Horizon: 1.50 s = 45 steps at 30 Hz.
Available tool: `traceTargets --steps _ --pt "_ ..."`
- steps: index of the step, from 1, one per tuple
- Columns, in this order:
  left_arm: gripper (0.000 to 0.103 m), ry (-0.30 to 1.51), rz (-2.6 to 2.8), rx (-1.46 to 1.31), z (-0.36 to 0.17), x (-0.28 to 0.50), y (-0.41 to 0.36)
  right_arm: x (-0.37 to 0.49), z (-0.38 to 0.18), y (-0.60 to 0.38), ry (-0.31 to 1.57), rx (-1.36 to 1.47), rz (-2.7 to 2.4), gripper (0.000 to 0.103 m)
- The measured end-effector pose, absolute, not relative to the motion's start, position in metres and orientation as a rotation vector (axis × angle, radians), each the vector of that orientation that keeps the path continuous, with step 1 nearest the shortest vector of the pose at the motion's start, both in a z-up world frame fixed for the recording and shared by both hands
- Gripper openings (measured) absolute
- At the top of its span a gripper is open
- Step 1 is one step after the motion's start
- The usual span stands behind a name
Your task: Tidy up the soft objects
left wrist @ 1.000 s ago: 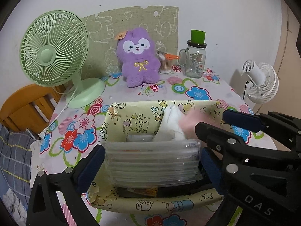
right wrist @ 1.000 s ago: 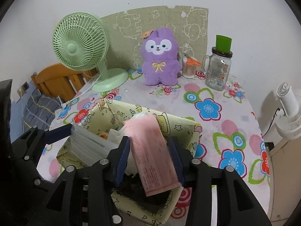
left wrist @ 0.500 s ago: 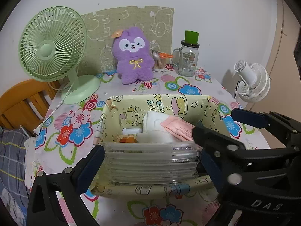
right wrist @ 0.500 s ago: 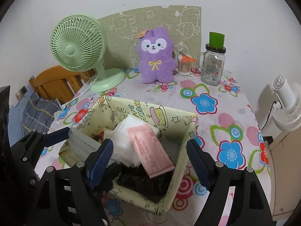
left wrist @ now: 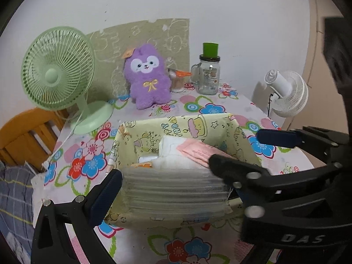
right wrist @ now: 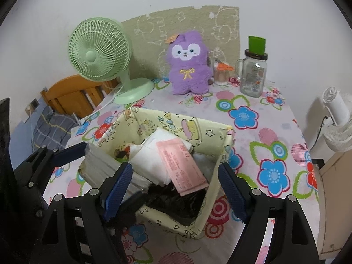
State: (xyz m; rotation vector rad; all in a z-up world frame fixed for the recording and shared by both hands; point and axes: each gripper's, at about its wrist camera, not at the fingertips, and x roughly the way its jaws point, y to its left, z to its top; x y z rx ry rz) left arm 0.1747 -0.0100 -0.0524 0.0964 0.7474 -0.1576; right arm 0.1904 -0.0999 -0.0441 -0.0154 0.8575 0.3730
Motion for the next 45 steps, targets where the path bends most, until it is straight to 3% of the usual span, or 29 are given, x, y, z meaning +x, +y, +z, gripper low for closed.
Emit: traceTargets --steps 16,34,38,45 --pt "0.103 0.757 -0.189 0.092 -0.055 0.187 -0.016 0.211 -0.054 -0.103 0.899 -0.043 0.323 0.082" --pt "0.103 0.712 -0.124 0.085 -0.032 0.148 -0.013 0.161 -0.019 -0.12 0.79 -0.026 0.243 0.083" --pt "0.103 0.721 -0.096 0.057 -0.027 0.137 -0.008 0.145 -0.008 -0.124 0.747 0.004 0.255 0.095" --pt "0.103 0.696 -0.048 0.037 -0.017 0.113 -0.002 0.115 0.009 -0.128 0.678 0.001 0.203 0.097"
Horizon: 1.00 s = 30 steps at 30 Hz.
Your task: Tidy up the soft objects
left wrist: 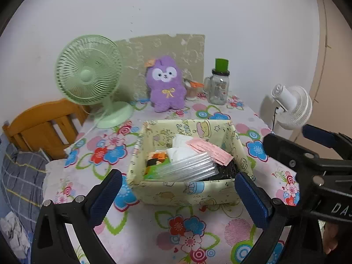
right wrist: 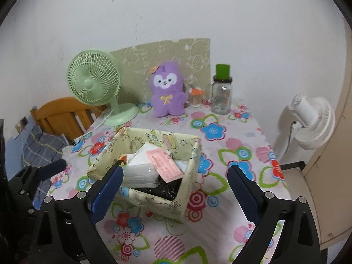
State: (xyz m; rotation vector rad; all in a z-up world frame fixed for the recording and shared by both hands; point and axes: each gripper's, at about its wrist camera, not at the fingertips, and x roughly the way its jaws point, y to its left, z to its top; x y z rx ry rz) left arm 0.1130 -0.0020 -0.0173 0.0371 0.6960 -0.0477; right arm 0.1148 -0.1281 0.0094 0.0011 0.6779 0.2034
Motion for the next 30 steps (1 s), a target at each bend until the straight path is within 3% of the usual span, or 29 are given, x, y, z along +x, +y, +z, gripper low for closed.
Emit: traceTargets --steps 5,30 --pt "0.103 0.668 -0.02 0.016 -0.009 0.094 0.004 0.094 0.021 -0.133 0.627 0.019 0.179 0.103" --pt "0.103 0.571 0.04 -0.012 0.007 0.026 0.015 0.036 0.027 -0.144 0.544 0.029 0.121 0.103"
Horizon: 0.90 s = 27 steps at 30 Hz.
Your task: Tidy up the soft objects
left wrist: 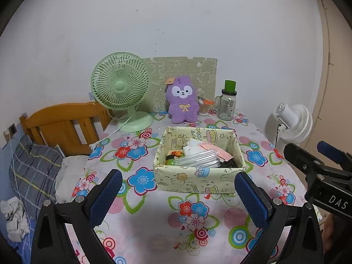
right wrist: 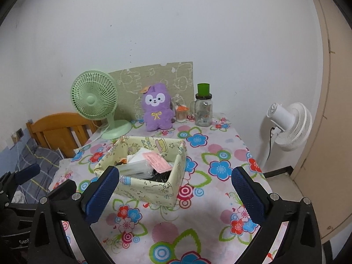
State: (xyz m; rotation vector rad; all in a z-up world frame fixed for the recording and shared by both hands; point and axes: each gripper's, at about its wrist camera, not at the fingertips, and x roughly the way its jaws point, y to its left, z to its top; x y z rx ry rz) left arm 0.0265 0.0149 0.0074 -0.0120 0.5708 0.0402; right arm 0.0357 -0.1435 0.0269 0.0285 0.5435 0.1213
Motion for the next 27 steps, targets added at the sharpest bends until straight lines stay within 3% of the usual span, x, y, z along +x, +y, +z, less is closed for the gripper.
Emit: traceTargets --steps 27 --pt "0.103 0.523 0.025 -0.039 0.019 0.013 0.017 0.013 0.041 -0.141 0.482 -0.022 0.083 0.103"
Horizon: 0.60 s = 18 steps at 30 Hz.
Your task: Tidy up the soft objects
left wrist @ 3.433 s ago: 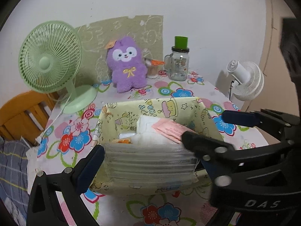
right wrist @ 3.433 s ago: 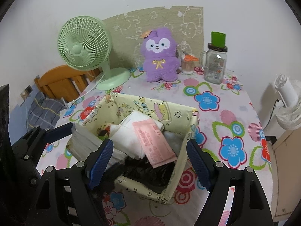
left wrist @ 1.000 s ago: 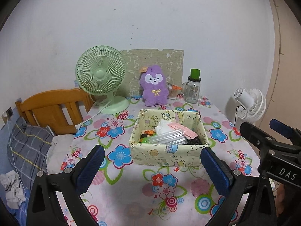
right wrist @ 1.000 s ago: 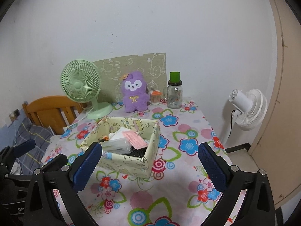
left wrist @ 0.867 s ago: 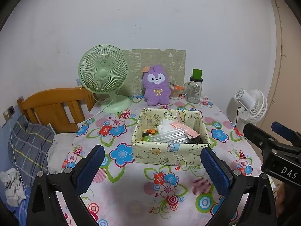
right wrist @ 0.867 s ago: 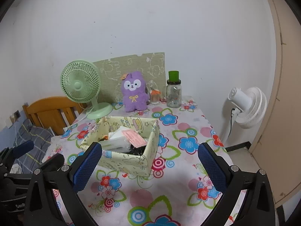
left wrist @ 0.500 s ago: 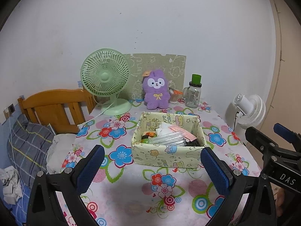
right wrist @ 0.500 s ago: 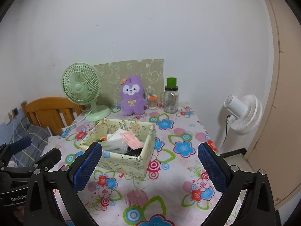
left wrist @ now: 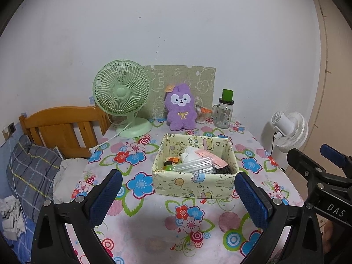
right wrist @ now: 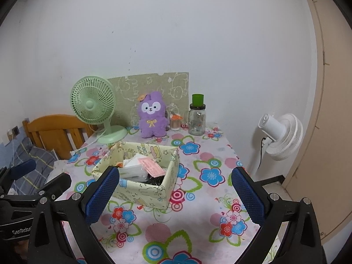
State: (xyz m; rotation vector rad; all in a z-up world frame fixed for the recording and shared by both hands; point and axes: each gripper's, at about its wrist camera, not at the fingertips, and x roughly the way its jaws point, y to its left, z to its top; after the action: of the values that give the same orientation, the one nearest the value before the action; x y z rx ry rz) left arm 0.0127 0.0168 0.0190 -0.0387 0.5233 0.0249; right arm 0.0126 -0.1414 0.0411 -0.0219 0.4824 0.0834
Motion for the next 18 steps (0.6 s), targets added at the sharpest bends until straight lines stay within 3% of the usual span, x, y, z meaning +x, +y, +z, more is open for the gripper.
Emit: traceTargets --steps 18 --pt "0.103 0.532 0.015 -0.047 0.0166 0.0163 0.0211 0.0176 0.0408 -0.1394 0.492 -0.019 0.089 0.103"
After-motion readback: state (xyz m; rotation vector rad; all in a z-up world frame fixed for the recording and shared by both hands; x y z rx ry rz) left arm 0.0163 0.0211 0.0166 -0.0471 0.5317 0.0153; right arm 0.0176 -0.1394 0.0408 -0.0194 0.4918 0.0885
